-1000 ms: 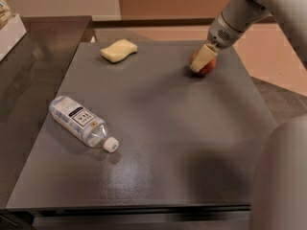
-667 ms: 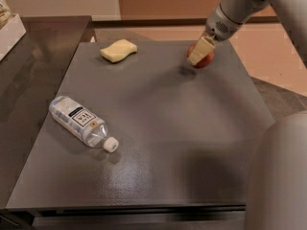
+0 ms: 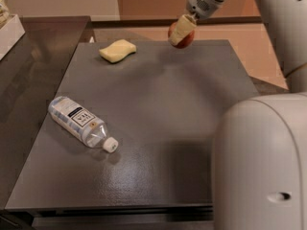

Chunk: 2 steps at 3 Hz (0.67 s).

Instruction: Move apple near sponge

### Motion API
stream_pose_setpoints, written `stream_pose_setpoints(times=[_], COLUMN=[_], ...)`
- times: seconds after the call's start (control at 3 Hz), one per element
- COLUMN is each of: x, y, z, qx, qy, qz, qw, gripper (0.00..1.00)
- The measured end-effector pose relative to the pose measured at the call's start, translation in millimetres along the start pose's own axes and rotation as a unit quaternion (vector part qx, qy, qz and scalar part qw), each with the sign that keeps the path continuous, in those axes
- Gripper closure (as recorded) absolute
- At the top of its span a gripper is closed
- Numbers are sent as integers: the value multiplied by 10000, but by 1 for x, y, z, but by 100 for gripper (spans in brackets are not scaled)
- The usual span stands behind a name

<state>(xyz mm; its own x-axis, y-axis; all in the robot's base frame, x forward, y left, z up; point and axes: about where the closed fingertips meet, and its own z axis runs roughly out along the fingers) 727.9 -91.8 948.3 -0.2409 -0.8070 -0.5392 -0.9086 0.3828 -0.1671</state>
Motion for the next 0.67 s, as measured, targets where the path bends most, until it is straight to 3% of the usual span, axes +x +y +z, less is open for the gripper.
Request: stream_pose_setpoints(times=[0.33, 0.67], x=[-36, -54], y=[-7, -11], z=[33, 61], qx=[-35, -59], qy=[-66, -57], qz=[-122, -162], qw=[9999, 9998], gripper=[100, 100])
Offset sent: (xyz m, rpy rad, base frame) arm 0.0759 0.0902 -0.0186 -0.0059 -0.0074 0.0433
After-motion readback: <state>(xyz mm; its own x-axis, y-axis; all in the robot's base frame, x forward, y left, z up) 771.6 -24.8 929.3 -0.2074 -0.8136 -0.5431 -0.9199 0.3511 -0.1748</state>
